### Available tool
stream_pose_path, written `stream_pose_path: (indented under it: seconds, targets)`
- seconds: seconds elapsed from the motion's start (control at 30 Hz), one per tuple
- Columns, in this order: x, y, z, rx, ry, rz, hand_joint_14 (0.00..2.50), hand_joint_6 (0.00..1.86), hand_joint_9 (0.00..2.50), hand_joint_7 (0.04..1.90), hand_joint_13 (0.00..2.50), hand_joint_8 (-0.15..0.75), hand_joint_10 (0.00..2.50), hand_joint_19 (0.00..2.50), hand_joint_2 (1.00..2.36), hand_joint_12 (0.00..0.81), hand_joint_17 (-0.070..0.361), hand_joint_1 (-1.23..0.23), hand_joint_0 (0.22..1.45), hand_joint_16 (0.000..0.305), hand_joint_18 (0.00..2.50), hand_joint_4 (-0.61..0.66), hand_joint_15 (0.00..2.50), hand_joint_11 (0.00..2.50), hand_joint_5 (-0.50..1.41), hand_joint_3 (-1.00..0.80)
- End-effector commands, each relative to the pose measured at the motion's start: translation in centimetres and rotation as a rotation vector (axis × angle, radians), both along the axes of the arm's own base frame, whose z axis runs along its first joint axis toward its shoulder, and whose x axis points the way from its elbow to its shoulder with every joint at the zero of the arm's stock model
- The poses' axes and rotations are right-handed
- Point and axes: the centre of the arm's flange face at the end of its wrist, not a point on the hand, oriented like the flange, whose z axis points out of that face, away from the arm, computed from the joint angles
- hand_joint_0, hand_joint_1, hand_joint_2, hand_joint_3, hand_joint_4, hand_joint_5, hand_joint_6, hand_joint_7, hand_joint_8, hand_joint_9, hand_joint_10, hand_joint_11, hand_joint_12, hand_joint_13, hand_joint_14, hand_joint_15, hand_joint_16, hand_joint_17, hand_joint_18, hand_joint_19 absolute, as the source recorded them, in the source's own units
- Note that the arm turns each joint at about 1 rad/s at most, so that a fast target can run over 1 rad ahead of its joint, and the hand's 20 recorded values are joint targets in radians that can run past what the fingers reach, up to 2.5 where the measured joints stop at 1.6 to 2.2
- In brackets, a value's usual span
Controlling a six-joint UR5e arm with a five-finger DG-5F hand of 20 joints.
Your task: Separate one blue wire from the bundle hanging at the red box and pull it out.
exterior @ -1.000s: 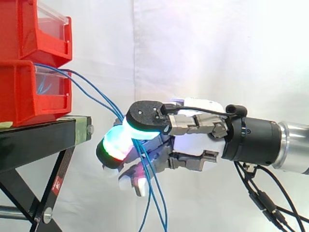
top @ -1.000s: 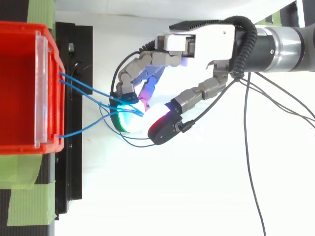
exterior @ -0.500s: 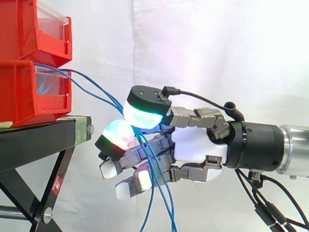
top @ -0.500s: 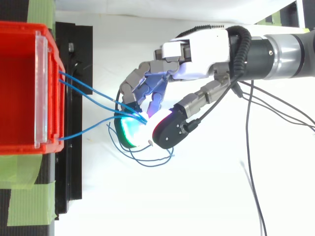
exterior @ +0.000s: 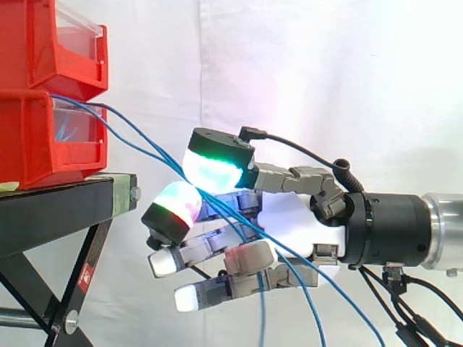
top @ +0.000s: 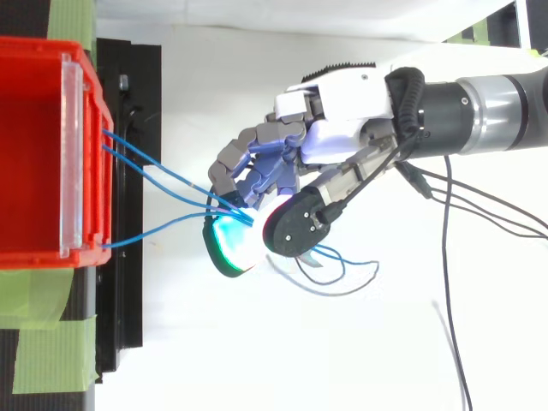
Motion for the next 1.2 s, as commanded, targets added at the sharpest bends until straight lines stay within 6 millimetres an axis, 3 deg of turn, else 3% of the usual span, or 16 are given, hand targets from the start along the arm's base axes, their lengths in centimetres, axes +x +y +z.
stream_pose_path:
  seconds: [0.0,0.27,0.5,0.57,0.7,0.8,1.03,1.17]
  targets:
    - [-0.01,0.12,-0.03,0.001,0.004,0.002,0.03,0.83,0.75,1.09,1.43,0.362,0.01,0.48,1.03,0.377,0.102,-0.66,0.64,0.045,0.57,0.24,1.09,0.68,-0.22,-0.10]
    - [-0.10,0.01,-0.11,0.002,0.011,-0.001,0.02,0.84,0.74,1.08,1.44,0.356,0.01,0.53,1.03,0.329,0.111,-0.66,0.64,0.049,0.59,0.24,1.29,0.69,-0.22,-0.10]
    - [-0.14,0.11,-0.17,0.002,0.017,0.000,0.00,0.84,0.76,1.07,1.49,0.356,0.01,0.64,1.03,0.286,0.117,-0.66,0.65,0.052,0.69,0.23,1.65,0.75,-0.22,-0.10]
    - [-0.14,0.11,-0.17,0.002,0.017,0.000,0.14,0.84,0.76,1.06,1.46,0.354,0.02,0.67,1.03,0.284,0.116,-0.66,0.65,0.052,0.70,0.23,1.65,0.76,-0.22,-0.10]
    - [-0.14,0.11,-0.17,-0.001,0.017,0.000,0.65,0.84,0.79,1.05,1.35,0.358,0.02,0.76,1.03,0.297,0.114,-0.66,0.65,0.051,0.77,0.24,1.53,0.87,-0.22,-0.11]
    - [-0.14,0.11,-0.17,-0.001,0.017,0.000,0.73,0.84,0.92,1.06,1.32,0.359,0.01,0.75,1.03,0.315,0.113,-0.66,0.65,0.050,0.78,0.24,1.56,1.21,-0.22,-0.11]
    - [-0.14,0.12,-0.17,-0.004,0.016,0.002,0.90,0.84,1.01,1.05,1.26,0.342,0.00,0.74,1.03,0.321,0.109,-0.66,0.66,0.049,0.77,0.24,1.48,1.56,-0.22,-0.12]
    - [-0.14,0.12,-0.17,-0.004,0.016,0.002,0.90,0.84,0.99,1.05,1.25,0.331,0.31,0.74,1.03,0.320,0.108,-0.66,0.66,0.048,0.76,0.24,1.47,1.58,-0.22,-0.12]
